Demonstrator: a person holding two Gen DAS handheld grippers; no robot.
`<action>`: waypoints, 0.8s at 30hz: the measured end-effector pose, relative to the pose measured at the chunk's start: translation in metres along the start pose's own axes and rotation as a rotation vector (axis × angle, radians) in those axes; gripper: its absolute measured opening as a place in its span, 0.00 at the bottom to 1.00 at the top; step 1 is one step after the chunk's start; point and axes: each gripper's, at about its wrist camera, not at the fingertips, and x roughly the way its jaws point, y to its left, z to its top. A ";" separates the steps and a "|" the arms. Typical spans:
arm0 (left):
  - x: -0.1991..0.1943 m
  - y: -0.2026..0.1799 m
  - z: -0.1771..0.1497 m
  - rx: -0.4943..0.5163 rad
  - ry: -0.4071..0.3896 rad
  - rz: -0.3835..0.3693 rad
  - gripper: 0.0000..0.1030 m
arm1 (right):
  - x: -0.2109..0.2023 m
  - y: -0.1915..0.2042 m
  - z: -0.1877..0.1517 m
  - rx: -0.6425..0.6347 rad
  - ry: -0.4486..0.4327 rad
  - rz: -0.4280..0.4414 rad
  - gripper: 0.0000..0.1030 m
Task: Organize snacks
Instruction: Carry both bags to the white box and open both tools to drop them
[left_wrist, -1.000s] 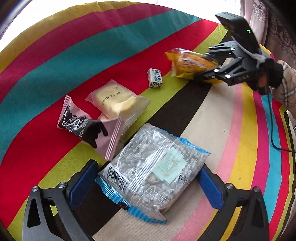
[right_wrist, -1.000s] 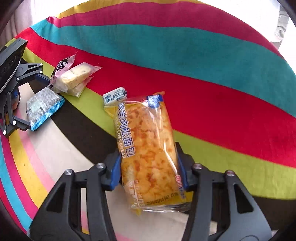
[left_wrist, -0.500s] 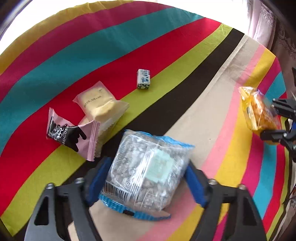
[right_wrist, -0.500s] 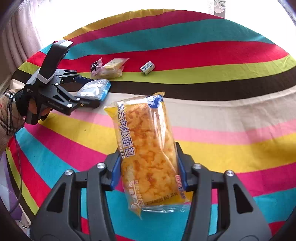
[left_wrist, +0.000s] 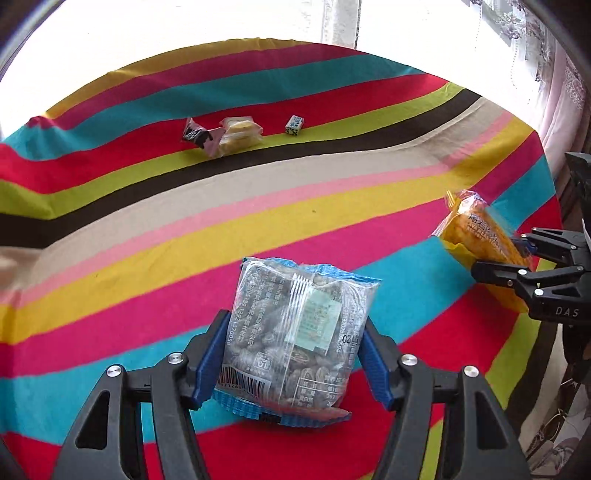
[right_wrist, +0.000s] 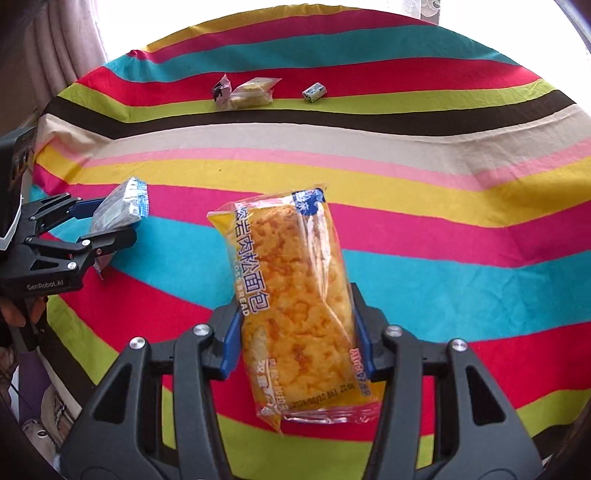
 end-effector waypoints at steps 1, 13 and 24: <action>-0.006 -0.001 -0.007 -0.020 0.001 0.007 0.64 | -0.003 0.003 -0.004 -0.002 0.000 -0.001 0.52; -0.056 -0.013 -0.074 -0.114 -0.006 0.049 0.64 | -0.026 0.040 -0.028 -0.057 -0.004 0.003 0.52; -0.084 -0.018 -0.105 -0.131 -0.017 0.051 0.64 | -0.041 0.079 -0.038 -0.129 -0.009 0.016 0.52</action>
